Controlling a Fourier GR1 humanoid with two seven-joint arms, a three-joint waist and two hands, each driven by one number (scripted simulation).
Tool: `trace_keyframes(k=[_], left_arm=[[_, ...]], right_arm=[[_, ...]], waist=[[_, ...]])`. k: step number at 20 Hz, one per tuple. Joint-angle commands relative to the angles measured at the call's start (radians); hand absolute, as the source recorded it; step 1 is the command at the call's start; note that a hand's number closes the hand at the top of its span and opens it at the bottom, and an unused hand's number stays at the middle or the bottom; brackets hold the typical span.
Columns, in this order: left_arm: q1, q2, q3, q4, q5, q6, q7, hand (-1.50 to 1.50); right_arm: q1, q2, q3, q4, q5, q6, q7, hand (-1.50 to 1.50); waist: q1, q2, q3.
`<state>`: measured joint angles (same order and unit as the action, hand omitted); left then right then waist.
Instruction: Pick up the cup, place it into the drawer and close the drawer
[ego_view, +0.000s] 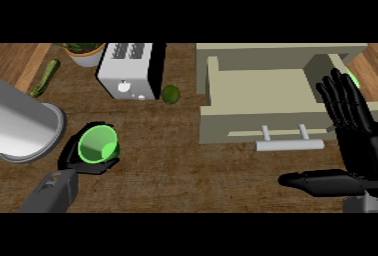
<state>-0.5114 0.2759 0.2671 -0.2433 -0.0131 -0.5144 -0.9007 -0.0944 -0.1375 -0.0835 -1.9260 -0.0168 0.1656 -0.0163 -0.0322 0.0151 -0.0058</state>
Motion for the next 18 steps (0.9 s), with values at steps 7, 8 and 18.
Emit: trace_keyframes(k=[7, 8, 18], left_arm=[[-0.011, -0.035, 0.060, -0.017, 0.093, -0.147, -0.107, 1.50], [0.034, -0.077, 0.065, -0.037, 0.099, -0.091, -0.150, 1.50], [0.032, -0.049, 0.140, -0.097, 0.165, 0.022, -0.240, 1.50]], right_arm=[[0.016, 0.014, 0.005, 0.027, 0.018, -0.008, -0.033, -1.50], [-0.014, 0.001, 0.005, 0.050, 0.052, -0.021, -0.016, -1.50], [0.014, 0.006, -0.007, 0.003, 0.020, -0.011, -0.021, -1.50]], waist=[[0.002, -0.002, 0.001], [0.017, -0.005, 0.002], [0.015, -0.008, 0.003]])
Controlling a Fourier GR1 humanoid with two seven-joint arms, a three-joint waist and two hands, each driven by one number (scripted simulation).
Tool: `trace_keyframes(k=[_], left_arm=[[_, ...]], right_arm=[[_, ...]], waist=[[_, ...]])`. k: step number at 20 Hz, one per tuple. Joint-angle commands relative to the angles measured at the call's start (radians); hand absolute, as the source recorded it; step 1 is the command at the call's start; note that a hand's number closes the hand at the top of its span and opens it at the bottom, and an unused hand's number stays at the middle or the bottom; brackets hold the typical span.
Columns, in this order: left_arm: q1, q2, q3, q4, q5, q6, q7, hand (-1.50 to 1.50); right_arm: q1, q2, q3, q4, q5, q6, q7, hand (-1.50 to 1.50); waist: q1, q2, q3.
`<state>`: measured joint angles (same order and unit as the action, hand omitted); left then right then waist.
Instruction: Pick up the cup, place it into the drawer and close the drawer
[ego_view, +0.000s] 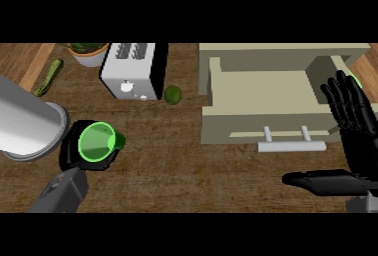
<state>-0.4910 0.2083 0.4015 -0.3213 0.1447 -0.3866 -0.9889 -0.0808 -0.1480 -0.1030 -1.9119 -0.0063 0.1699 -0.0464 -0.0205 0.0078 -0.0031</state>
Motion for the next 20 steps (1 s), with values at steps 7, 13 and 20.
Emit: trace_keyframes(k=[7, 13, 20], left_arm=[[-0.079, -0.065, -0.070, -0.196, -0.006, -0.028, -0.020, 1.50], [-0.124, -0.109, -0.133, -0.411, -0.003, 0.080, 0.144, 1.50], [-0.176, -0.193, -0.233, -0.674, -0.009, 0.212, 0.417, 1.50]], right_arm=[[0.037, -0.017, -0.031, 0.036, 0.004, 0.013, -0.034, -1.50], [0.048, 0.000, -0.017, -0.078, -0.017, -0.003, 0.063, -1.50], [0.036, -0.008, -0.031, 0.009, 0.009, 0.008, -0.007, -1.50]], waist=[[0.021, -0.012, 0.004], [0.025, -0.017, 0.004], [0.027, -0.012, 0.004]])
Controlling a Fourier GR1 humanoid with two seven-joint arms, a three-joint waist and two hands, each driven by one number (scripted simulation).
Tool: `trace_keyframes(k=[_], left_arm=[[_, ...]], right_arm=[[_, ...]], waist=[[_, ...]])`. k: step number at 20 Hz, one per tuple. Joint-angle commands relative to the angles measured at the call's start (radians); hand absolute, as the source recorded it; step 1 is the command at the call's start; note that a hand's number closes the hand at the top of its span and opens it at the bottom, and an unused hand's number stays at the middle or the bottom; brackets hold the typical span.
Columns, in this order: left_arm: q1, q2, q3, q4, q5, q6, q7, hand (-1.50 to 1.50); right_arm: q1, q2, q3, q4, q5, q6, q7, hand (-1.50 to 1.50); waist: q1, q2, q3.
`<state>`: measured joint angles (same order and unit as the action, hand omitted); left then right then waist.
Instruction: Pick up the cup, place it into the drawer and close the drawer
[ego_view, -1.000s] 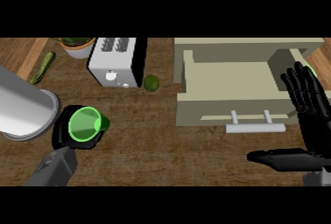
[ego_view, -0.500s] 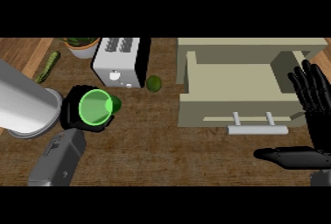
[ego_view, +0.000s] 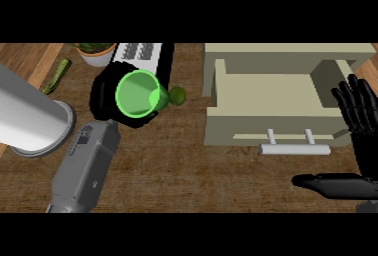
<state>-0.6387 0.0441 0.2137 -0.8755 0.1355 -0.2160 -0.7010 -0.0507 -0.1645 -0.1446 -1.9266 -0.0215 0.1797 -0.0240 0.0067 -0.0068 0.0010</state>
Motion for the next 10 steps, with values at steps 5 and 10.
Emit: trace_keyframes(k=[5, 10], left_arm=[[-0.178, -0.043, -0.114, -0.167, -0.013, 0.166, 0.284, 1.50], [-0.285, -0.044, -0.243, -0.065, 0.028, 0.326, 0.286, 1.50]], right_arm=[[0.040, -0.014, -0.041, 0.000, -0.051, 0.042, -0.042, -1.50], [0.052, 0.034, 0.031, -0.057, 0.012, 0.002, -0.003, -1.50]], waist=[[-0.013, 0.003, 0.000], [-0.031, 0.008, -0.001]])
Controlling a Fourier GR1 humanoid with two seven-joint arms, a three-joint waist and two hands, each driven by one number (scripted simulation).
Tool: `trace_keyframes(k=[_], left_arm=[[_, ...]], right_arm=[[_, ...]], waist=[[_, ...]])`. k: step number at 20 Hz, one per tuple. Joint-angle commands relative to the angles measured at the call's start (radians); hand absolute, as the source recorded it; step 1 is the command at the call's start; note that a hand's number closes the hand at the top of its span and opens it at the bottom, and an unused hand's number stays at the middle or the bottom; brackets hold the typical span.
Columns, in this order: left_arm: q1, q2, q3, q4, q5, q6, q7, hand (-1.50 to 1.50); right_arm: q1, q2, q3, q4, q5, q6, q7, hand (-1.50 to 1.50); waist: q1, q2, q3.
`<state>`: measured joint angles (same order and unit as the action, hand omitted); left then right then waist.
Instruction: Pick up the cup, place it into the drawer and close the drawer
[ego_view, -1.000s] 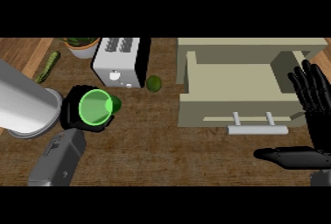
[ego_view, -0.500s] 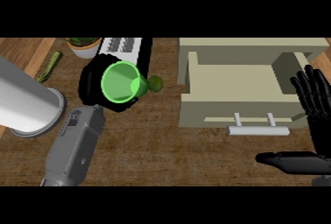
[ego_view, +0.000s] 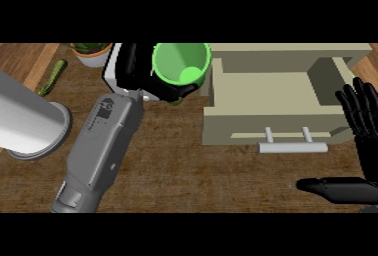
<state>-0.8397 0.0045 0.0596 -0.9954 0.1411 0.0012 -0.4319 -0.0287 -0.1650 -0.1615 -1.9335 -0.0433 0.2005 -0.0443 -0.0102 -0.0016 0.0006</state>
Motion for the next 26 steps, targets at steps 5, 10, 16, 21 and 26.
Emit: trace_keyframes(k=[5, 10, 16, 21, 26], left_arm=[[-0.205, -0.004, -0.153, 0.096, 0.068, 0.231, 0.107, 1.50], [-0.327, -0.004, -0.175, 0.241, 0.168, 0.265, 0.155, 1.50], [-0.368, -0.004, -0.255, 0.400, 0.236, 0.284, 0.111, 1.50], [-0.427, -0.004, -0.357, 0.475, 0.358, 0.329, 0.087, 1.50], [-0.427, -0.004, -0.457, 0.514, 0.411, 0.377, 0.091, 1.50]], right_arm=[[-0.054, 0.001, 0.006, 0.076, 0.023, 0.001, -0.029, -1.50], [-0.030, -0.015, -0.025, 0.074, 0.002, 0.017, -0.042, -1.50], [-0.010, -0.054, -0.083, 0.057, -0.068, 0.068, -0.051, -1.50], [-0.095, -0.003, 0.005, 0.076, -0.001, 0.011, 0.012, -1.50], [-0.053, -0.014, -0.003, 0.029, -0.014, 0.036, 0.001, -1.50]], waist=[[-0.008, 0.004, 0.000], [-0.019, 0.006, 0.000], [-0.031, 0.008, 0.000], [-0.044, 0.012, 0.000], [-0.055, 0.012, 0.000]])
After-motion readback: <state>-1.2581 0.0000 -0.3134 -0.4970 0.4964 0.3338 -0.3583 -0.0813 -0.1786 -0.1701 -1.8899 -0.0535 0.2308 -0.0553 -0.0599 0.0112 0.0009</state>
